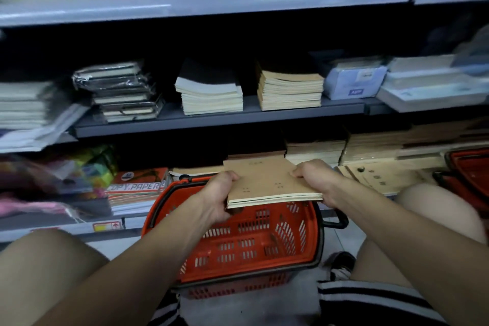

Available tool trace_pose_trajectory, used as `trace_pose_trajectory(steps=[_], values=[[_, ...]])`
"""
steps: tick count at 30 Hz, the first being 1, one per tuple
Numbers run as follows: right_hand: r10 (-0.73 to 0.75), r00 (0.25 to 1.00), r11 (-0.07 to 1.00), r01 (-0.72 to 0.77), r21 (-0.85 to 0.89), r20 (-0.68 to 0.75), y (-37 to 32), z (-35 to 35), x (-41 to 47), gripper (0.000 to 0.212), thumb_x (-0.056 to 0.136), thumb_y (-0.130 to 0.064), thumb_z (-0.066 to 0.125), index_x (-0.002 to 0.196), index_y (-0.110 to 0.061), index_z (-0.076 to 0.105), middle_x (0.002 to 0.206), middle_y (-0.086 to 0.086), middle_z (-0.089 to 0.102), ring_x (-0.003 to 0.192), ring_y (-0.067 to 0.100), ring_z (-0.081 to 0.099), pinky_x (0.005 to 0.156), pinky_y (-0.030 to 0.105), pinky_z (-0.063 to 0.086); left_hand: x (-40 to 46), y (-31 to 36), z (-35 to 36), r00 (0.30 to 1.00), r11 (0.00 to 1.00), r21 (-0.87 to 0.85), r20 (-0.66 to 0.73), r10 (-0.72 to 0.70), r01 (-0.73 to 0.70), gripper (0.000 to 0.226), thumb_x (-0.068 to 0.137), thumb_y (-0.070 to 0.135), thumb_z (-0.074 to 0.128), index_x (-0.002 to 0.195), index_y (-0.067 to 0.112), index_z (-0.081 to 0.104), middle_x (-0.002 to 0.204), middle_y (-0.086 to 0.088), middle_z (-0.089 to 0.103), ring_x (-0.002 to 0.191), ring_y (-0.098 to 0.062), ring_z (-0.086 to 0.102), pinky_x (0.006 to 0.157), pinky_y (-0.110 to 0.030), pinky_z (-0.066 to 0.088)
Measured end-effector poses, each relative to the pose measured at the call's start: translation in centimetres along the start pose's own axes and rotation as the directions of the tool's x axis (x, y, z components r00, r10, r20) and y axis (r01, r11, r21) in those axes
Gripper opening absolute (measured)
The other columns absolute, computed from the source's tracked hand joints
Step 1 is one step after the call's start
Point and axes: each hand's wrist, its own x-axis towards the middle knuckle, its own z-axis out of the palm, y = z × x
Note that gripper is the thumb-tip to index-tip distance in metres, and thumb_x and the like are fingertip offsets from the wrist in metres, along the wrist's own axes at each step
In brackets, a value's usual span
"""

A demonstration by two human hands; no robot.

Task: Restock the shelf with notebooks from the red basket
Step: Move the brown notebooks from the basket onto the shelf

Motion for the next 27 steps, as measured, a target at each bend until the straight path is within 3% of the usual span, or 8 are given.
trace_pose_trajectory(steps=[2,5,8,13,15,19,24,27], values=[[-0.060,0.998,0.997,0.061,0.043,-0.012,-0.5,-0.7,-0.7,0.018,0.099,-0.015,0.063,0.107,-0.005,0.075,0.090,0.014,0.079,0.079,0.031,0.076,0.070,0.036,0.061,-1.3,0.9,0.7,0.999,0.999,-0.034,0.012,0.032,-0.031,0.025,0.101,0.026,0.049,0.112,0.007,0.063,0.076,-0.013,0.072,0.059,-0.027,0.071,0.046,-0.030,0.056],[-0.162,0.986,0.983,0.164,0.086,-0.024,-1.4,-1.8,-1.1,0.019,0.099,-0.014,0.061,0.107,-0.011,0.078,0.096,0.009,0.081,0.094,0.034,0.076,0.095,0.048,0.059,-2.9,2.3,1.7,0.995,0.992,-0.072,0.023,0.102,-0.100,0.021,0.101,0.022,0.048,0.106,0.008,0.062,0.071,-0.015,0.073,0.057,-0.029,0.072,0.045,-0.036,0.057],[-0.246,0.967,0.956,0.252,0.152,-0.058,-2.6,-3.0,-2.1,0.024,0.102,-0.010,0.056,0.103,-0.018,0.079,0.098,0.005,0.081,0.100,0.034,0.075,0.099,0.047,0.057,-4.6,3.8,3.1,0.990,0.987,-0.112,0.071,0.124,-0.116,0.021,0.100,0.022,0.046,0.096,0.008,0.061,0.067,-0.014,0.071,0.056,-0.029,0.069,0.050,-0.036,0.059],[-0.374,0.919,0.892,0.394,0.222,-0.126,-4.7,-5.6,-3.9,0.027,0.104,-0.013,0.055,0.106,-0.031,0.076,0.101,0.000,0.081,0.098,0.025,0.075,0.092,0.042,0.058,-6.3,5.5,5.2,0.969,0.960,-0.212,0.128,0.211,-0.181,0.020,0.094,0.023,0.057,0.104,0.010,0.068,0.097,-0.018,0.075,0.091,-0.037,0.071,0.098,-0.055,0.055],[-0.437,0.887,0.856,0.461,0.234,-0.149,-5.3,-6.4,-4.2,0.029,0.105,-0.012,0.055,0.116,-0.032,0.073,0.103,-0.005,0.080,0.097,0.018,0.074,0.086,0.034,0.057,-6.6,6.0,5.8,0.962,0.952,-0.236,0.143,0.231,-0.193,0.022,0.096,0.023,0.057,0.109,0.009,0.068,0.102,-0.018,0.075,0.095,-0.038,0.071,0.097,-0.056,0.055],[-0.517,0.839,0.795,0.545,0.267,-0.173,-6.4,-7.0,-4.3,0.038,0.106,-0.011,0.055,0.129,-0.041,0.058,0.103,-0.015,0.074,0.094,0.007,0.070,0.076,0.022,0.051,-6.5,6.9,6.8,0.954,0.943,-0.230,0.120,0.274,-0.242,0.024,0.101,0.023,0.058,0.118,0.008,0.068,0.102,-0.017,0.078,0.090,-0.036,0.075,0.069,-0.046,0.062],[-0.516,0.838,0.796,0.546,0.262,-0.177,-7.2,-7.2,-3.3,0.033,0.107,-0.014,0.055,0.125,-0.040,0.062,0.105,-0.011,0.076,0.098,0.012,0.071,0.078,0.027,0.053,-5.4,8.3,7.2,0.940,0.939,-0.126,0.077,0.332,-0.321,0.021,0.102,0.019,0.060,0.119,0.008,0.067,0.099,-0.016,0.079,0.092,-0.036,0.077,0.079,-0.054,0.063],[-0.489,0.854,0.808,0.521,0.275,-0.178,-8.1,-7.5,-2.1,0.028,0.105,-0.014,0.057,0.125,-0.029,0.070,0.104,-0.005,0.080,0.097,0.017,0.074,0.077,0.031,0.055,-4.0,9.3,7.2,0.919,0.920,-0.083,0.058,0.389,-0.384,0.021,0.102,0.022,0.060,0.121,0.015,0.065,0.102,-0.011,0.080,0.098,-0.033,0.076,0.093,-0.058,0.058]])
